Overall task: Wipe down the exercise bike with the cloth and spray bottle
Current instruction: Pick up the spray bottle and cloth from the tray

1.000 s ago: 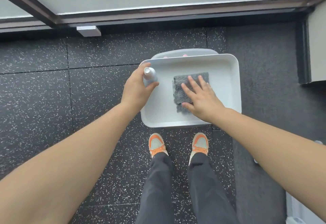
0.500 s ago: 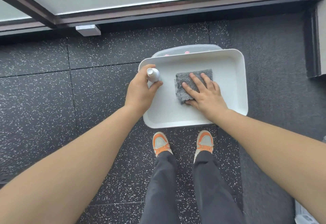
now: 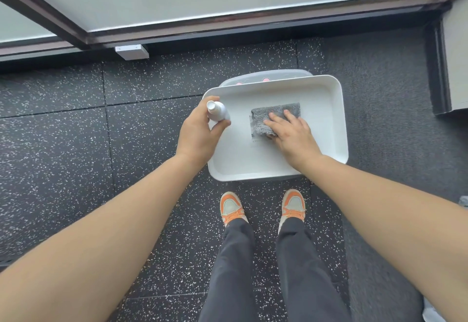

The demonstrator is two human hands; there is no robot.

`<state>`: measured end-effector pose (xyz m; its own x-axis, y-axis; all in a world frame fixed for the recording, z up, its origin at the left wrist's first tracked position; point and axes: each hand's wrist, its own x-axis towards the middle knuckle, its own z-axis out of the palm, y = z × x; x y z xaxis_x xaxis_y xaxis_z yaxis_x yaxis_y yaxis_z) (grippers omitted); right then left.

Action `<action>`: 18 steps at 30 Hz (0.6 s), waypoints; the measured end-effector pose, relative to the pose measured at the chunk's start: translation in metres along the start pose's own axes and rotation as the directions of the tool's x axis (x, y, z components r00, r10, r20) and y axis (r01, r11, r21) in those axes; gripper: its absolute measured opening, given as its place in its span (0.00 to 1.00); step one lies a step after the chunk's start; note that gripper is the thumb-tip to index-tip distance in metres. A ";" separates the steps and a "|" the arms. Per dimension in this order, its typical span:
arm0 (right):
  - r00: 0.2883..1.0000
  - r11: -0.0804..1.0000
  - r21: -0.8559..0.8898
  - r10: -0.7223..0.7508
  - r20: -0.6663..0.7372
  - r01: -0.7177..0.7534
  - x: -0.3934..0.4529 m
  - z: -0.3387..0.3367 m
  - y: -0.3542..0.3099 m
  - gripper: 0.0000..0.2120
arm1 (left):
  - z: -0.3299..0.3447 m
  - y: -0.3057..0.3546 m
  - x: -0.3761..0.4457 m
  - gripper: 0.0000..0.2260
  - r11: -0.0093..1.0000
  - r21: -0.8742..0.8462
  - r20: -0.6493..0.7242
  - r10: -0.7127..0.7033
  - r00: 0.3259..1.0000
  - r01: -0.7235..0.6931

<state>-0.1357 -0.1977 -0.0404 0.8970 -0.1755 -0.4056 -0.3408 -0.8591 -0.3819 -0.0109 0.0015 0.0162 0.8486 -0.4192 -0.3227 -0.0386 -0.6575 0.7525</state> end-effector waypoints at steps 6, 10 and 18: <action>0.992 0.933 0.344 0.125 -0.030 -0.107 -0.028 -0.038 -0.021 0.21 | -0.020 0.022 -0.013 0.19 0.999 0.020 -0.014 0.032 0.999 -0.032; 0.985 0.921 0.382 0.131 -0.114 -0.078 -0.050 -0.064 -0.039 0.17 | -0.032 0.043 -0.026 0.21 0.996 0.013 0.022 0.085 0.996 -0.085; 0.947 0.951 0.307 0.119 -0.297 -0.023 -0.113 -0.113 -0.068 0.16 | -0.055 0.093 -0.063 0.19 0.969 0.030 0.145 0.238 0.960 -0.244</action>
<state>-0.1824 -0.1736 0.1254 0.8930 -0.4112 -0.1827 -0.4311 -0.6656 -0.6092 -0.0392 0.0010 0.1383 0.7294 -0.6496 -0.2145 -0.2607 -0.5538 0.7908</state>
